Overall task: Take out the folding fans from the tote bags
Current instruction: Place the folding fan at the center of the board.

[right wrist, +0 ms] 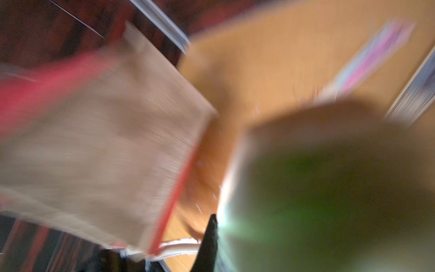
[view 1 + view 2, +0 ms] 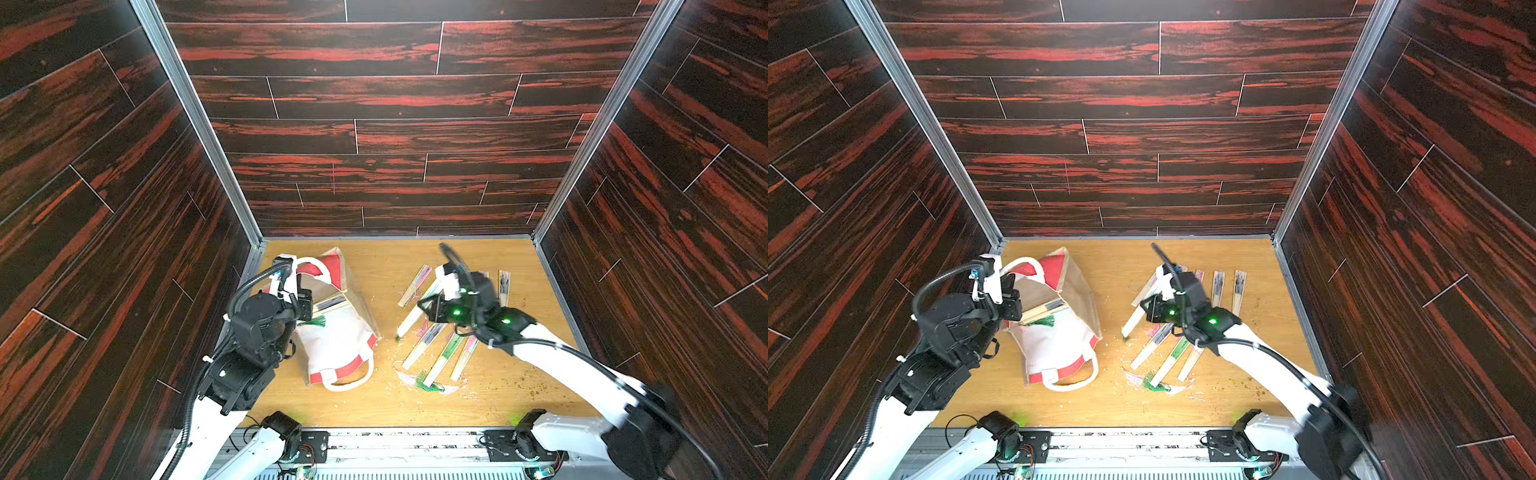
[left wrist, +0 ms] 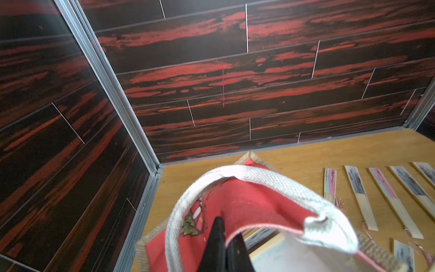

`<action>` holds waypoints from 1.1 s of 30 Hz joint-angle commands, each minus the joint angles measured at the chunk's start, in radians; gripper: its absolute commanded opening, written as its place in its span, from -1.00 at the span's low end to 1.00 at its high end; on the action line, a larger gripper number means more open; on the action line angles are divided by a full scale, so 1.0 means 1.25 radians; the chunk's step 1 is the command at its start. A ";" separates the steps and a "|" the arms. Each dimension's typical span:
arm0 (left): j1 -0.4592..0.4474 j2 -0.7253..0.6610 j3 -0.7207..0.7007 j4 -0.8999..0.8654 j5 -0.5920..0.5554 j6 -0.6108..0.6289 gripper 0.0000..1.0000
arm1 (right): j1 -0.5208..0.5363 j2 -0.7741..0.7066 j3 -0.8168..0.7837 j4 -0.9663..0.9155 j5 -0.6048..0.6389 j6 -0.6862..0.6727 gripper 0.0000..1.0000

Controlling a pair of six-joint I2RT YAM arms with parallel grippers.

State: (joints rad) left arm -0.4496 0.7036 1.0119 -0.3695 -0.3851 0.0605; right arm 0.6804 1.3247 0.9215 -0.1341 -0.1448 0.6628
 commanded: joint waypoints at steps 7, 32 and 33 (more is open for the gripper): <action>0.005 -0.022 0.039 0.034 0.028 0.003 -1.00 | 0.034 0.201 -0.013 0.217 -0.055 0.078 -1.00; 0.005 0.000 0.031 0.049 0.041 -0.014 -1.00 | 0.036 0.416 0.006 0.359 -0.030 0.164 -0.67; 0.005 0.000 0.030 0.050 0.042 -0.014 -1.00 | 0.035 0.417 0.003 0.356 -0.026 0.161 -0.63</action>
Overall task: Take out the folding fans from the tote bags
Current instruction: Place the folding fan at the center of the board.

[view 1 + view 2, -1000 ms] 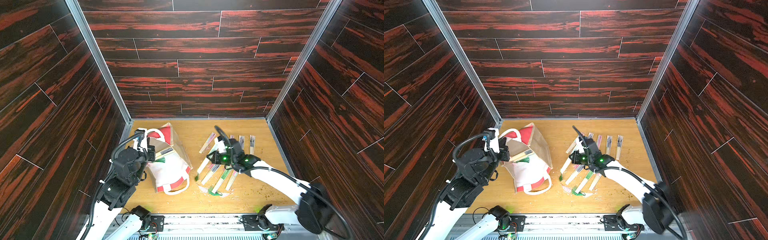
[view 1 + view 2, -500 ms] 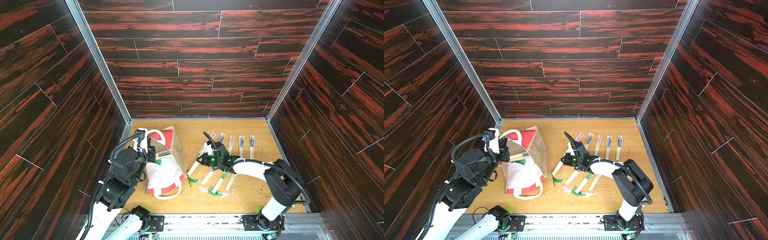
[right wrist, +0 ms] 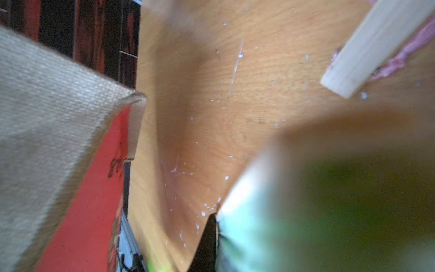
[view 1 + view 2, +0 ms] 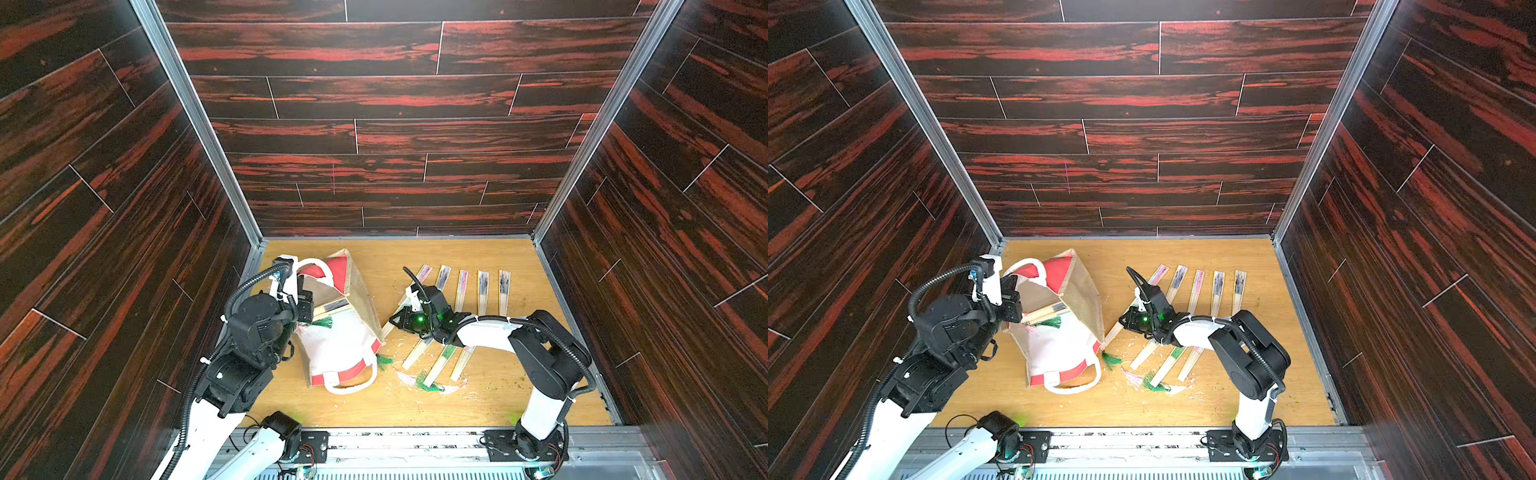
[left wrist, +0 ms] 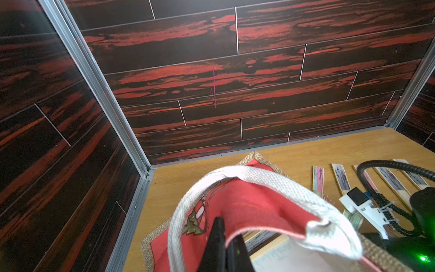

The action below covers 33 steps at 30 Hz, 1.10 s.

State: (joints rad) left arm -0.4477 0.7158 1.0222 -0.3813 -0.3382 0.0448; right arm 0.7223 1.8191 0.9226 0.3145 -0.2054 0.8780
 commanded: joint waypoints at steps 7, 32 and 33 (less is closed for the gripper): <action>0.003 -0.013 0.022 0.062 0.008 -0.006 -1.00 | -0.008 0.027 -0.030 0.006 0.027 -0.010 -0.48; 0.004 -0.027 0.021 0.058 0.016 -0.016 -1.00 | -0.056 -0.153 -0.085 -0.112 0.091 -0.084 -0.21; 0.003 -0.027 0.021 0.057 0.015 -0.017 -1.00 | -0.051 -0.180 -0.087 -0.126 0.102 -0.091 -0.21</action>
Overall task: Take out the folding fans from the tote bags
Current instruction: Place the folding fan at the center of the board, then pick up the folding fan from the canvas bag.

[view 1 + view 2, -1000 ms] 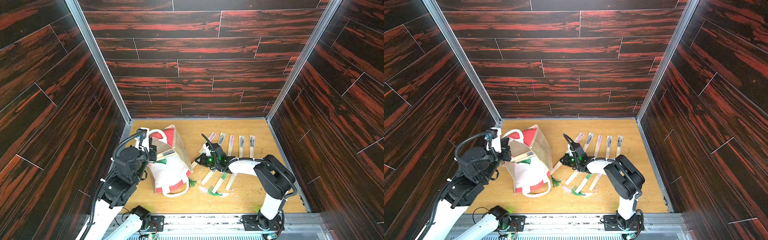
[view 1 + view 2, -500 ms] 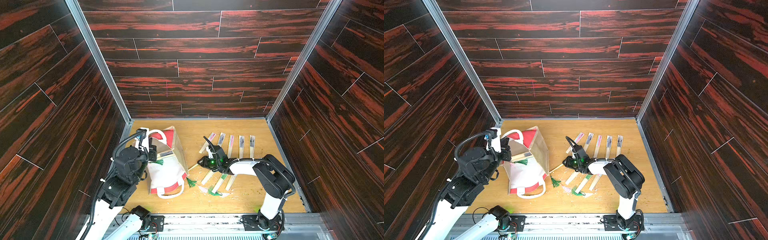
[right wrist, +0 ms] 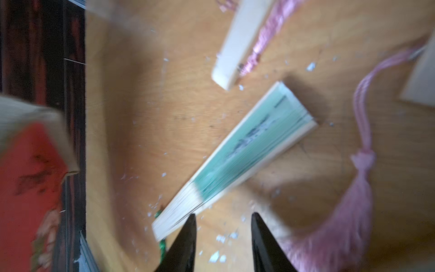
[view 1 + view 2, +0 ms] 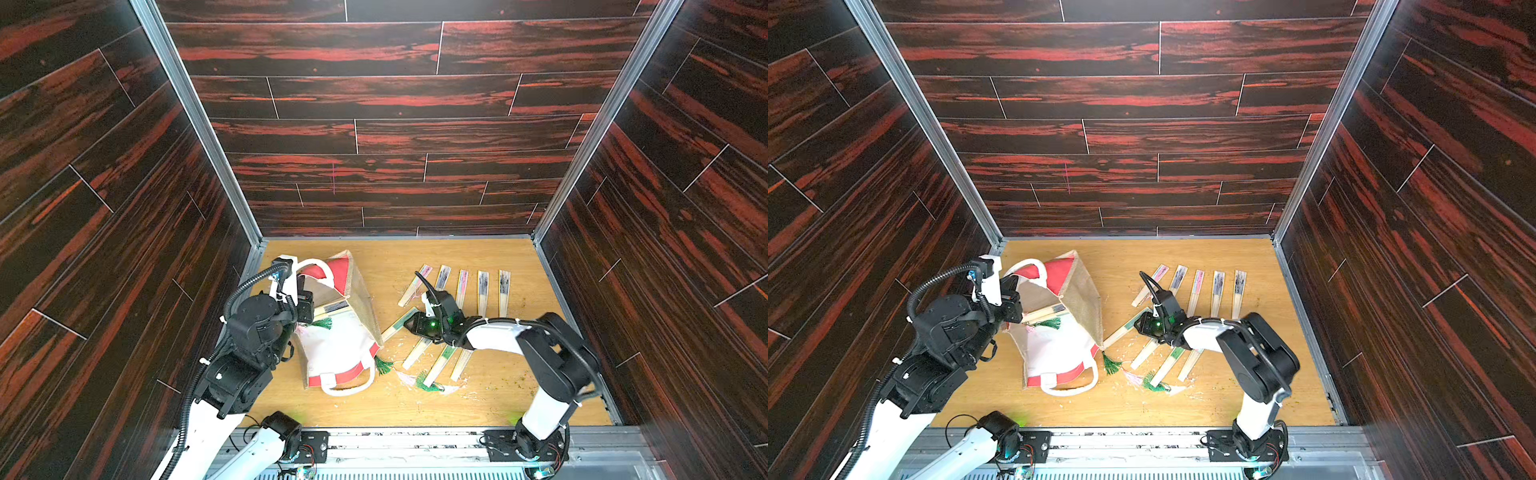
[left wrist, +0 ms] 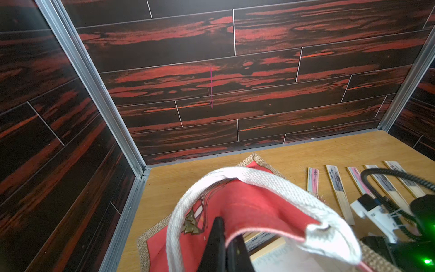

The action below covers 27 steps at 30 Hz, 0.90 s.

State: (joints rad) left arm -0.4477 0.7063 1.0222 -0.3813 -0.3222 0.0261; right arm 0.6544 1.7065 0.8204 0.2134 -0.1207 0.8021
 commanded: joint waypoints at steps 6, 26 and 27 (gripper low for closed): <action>0.004 -0.001 0.024 0.058 -0.001 -0.008 -1.00 | 0.143 -0.291 0.022 -0.134 0.201 -0.133 -0.28; 0.004 0.150 0.082 0.069 -0.043 -0.090 -1.00 | 0.522 -0.180 0.225 -0.124 0.353 -0.386 -0.40; 0.004 0.153 0.085 0.067 -0.043 -0.096 -1.00 | 0.521 -0.151 0.247 -0.138 0.349 -0.381 -0.40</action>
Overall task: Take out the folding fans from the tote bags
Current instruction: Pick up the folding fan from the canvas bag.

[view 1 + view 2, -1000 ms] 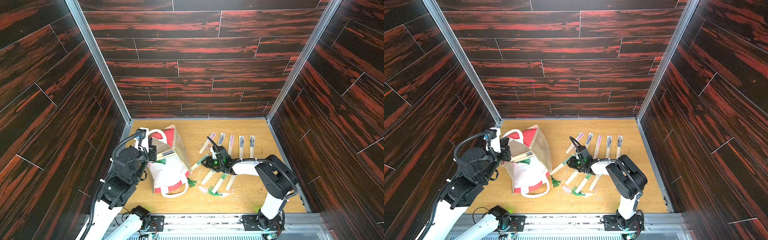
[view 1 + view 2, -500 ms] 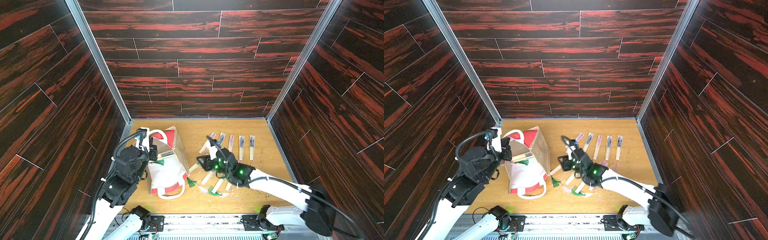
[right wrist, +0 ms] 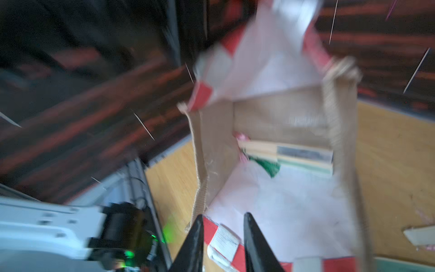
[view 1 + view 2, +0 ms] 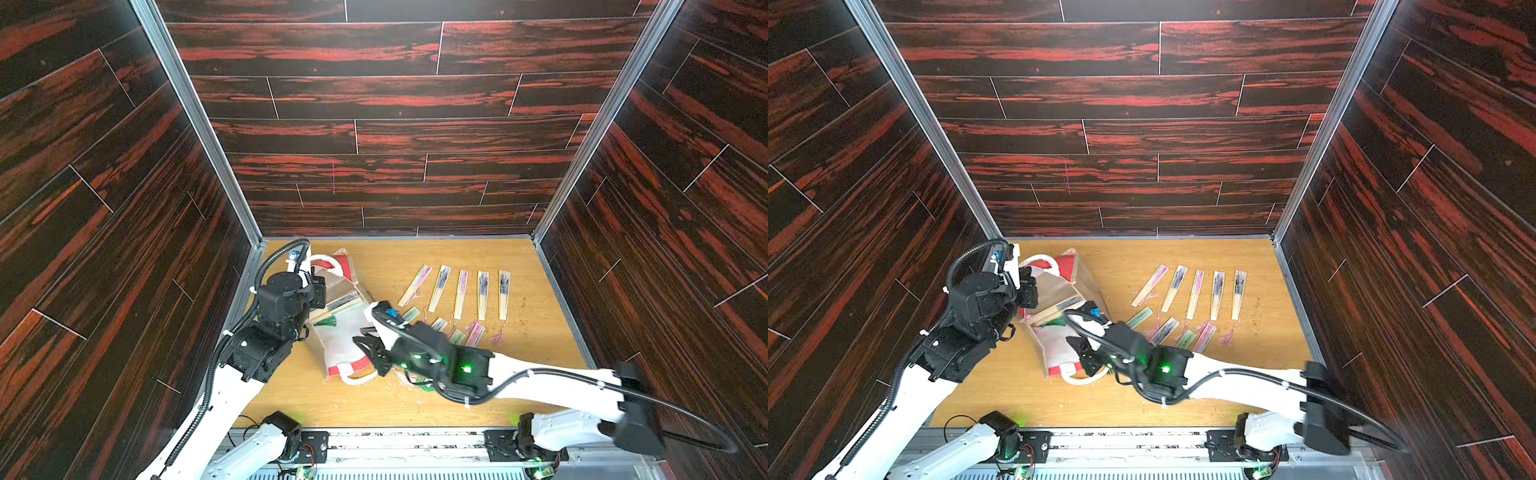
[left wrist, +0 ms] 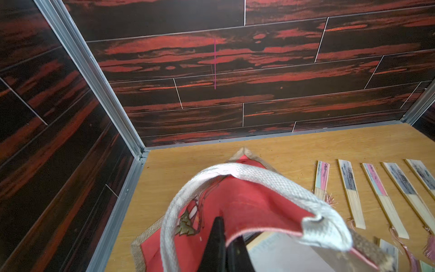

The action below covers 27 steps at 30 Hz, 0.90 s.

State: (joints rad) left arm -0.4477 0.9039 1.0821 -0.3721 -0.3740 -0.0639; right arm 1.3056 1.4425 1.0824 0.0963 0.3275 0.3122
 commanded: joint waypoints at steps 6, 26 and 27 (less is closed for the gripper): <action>0.004 -0.011 0.039 0.068 0.018 -0.039 -1.00 | -0.022 0.249 0.203 -0.174 -0.029 0.082 -0.42; 0.005 -0.147 -0.046 0.186 0.164 -0.081 -1.00 | -0.189 0.519 0.476 -0.315 -0.158 0.303 -0.37; 0.005 -0.159 -0.052 0.192 0.170 -0.079 -1.00 | -0.199 0.515 0.483 -0.306 -0.159 0.315 -0.34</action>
State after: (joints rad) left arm -0.4397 0.7593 1.0271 -0.2630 -0.2195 -0.1516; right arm 1.0920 2.0628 1.6478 -0.2920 0.1612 0.6258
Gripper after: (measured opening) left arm 0.062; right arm 0.318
